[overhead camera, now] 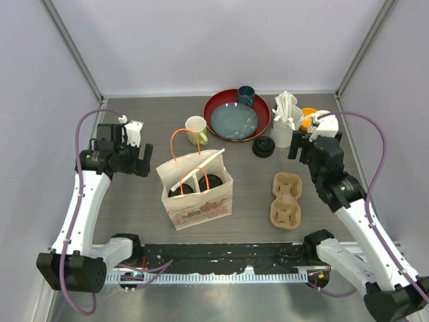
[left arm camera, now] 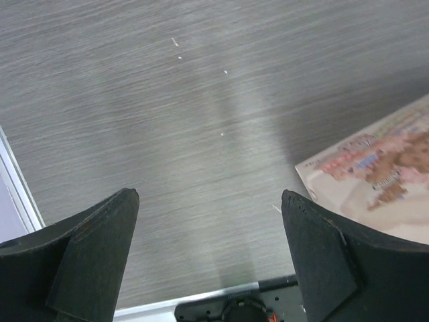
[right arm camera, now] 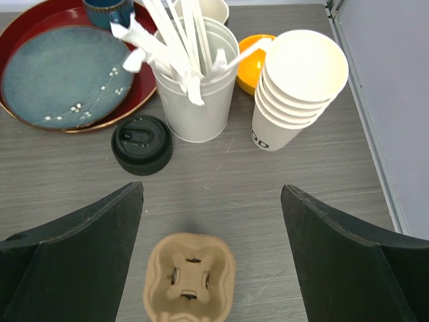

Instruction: Pack the takeout coffee

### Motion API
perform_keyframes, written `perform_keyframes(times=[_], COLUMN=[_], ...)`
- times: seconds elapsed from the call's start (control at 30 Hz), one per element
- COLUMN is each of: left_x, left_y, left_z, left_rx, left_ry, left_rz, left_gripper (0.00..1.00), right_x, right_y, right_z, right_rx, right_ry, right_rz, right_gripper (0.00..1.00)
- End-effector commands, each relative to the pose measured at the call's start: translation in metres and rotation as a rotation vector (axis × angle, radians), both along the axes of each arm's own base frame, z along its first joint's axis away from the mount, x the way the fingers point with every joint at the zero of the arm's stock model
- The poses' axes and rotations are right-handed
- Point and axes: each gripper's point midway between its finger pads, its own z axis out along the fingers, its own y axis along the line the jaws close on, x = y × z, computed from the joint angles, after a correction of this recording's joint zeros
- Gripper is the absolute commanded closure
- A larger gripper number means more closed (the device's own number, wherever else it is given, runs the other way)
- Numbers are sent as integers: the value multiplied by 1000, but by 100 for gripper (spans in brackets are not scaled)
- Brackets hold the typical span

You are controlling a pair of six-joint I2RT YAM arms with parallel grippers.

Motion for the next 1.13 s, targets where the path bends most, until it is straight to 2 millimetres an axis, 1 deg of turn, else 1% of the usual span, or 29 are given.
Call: perform_keyframes(times=[0.0, 0.03, 0.07, 0.1, 0.13, 0.17, 0.2, 0.23, 0.27, 0.3, 0.33, 0.4, 0.43, 0.5, 0.53, 0.57, 0.6, 0.63, 0.67, 0.7, 0.73, 0.77, 0.8, 0.83, 1.03, 1.1], left_x=[38, 39, 40, 41, 49, 48, 50, 59, 58, 61, 63, 69, 71, 75, 77, 78, 79, 79, 77, 79, 79, 76, 77, 75, 75, 74], left_y=[11, 11, 12, 12, 12, 12, 13, 12, 18, 19, 22, 25, 29, 32, 32, 33, 33, 33, 31, 30, 29, 28, 27, 26, 26, 25], left_z=[21, 21, 12, 9, 12, 2, -2, 2, -10, -12, -15, -22, -24, -33, -35, -43, -46, -51, -61, -58, -60, -66, -66, -68, -65, -66], left_rx=[-4, -11, -15, -15, -26, -33, -35, -49, -23, -41, -31, -36, -26, -21, -23, -26, -35, -43, -51, -59, -61, -64, -67, -69, -72, -73], left_ry=[-243, -268, -268, -280, -320, -315, -320, -371, -367, -384, -399, -441, -455, -485, -499, -516, -528, -529, -527, -557, -564, -557, -564, -561, -562, -559], left_rz=[103, 119, 127, 135, 145, 161, 166, 170, 196, 223, 239, 266, 293, 305, 310, 318, 325, 329, 321, 319, 313, 305, 300, 297, 296, 292], left_gripper=[6, 5, 4, 3, 3, 2, 2, 1, 1, 1, 1, 1, 1, 0, 0, 0, 0, 0, 0, 0, 0, 0, 0, 0, 0, 0], right_x=[-1, -2, -3, -3, -3, -2, -2, -2, -2, -2, -3, -6, -7, -9, -10, -10, -12, -12, -13, -14, -15, -15, -15, -15, -17, -19], right_y=[-6, -5, -4, -6, -3, 0, 4, 7, 8, 7, 2, -2, -3, -2, -2, -1, -2, -2, -4, -7, -8, -9, -10, -9, -16, -18], right_z=[18, 9, 5, 3, -2, -6, -11, -23, -26, -32, -43, -49, -57, -52, -58, -54, -53, -59, -61, -61, -67, -70, -68, -72, -85, -85], right_rx=[18, 12, 20, 68, 96, 112, 126, 144, 149, 149, 140, 137, 136, 155, 156, 160, 163, 160, 161, 159, 160, 160, 163, 166, 173, 179], right_ry=[-176, -157, -148, -151, -143, -134, -128, -109, -113, -104, -88, -90, -80, -116, -115, -142, -157, -163, -169, -182, -184, -186, -205, -212, -252, -268], right_rz=[-11, -4, -5, -36, -38, -28, -11, -4, -7, -16, -39, -60, -65, -58, -52, -42, -41, -42, -50, -62, -66, -71, -74, -70, -105, -117], right_gripper=[11, 11, 11, 11, 11, 11, 11, 11, 11, 11, 11, 11, 11, 11, 11, 11, 11, 11, 11, 11, 11, 11, 11, 11, 11, 11])
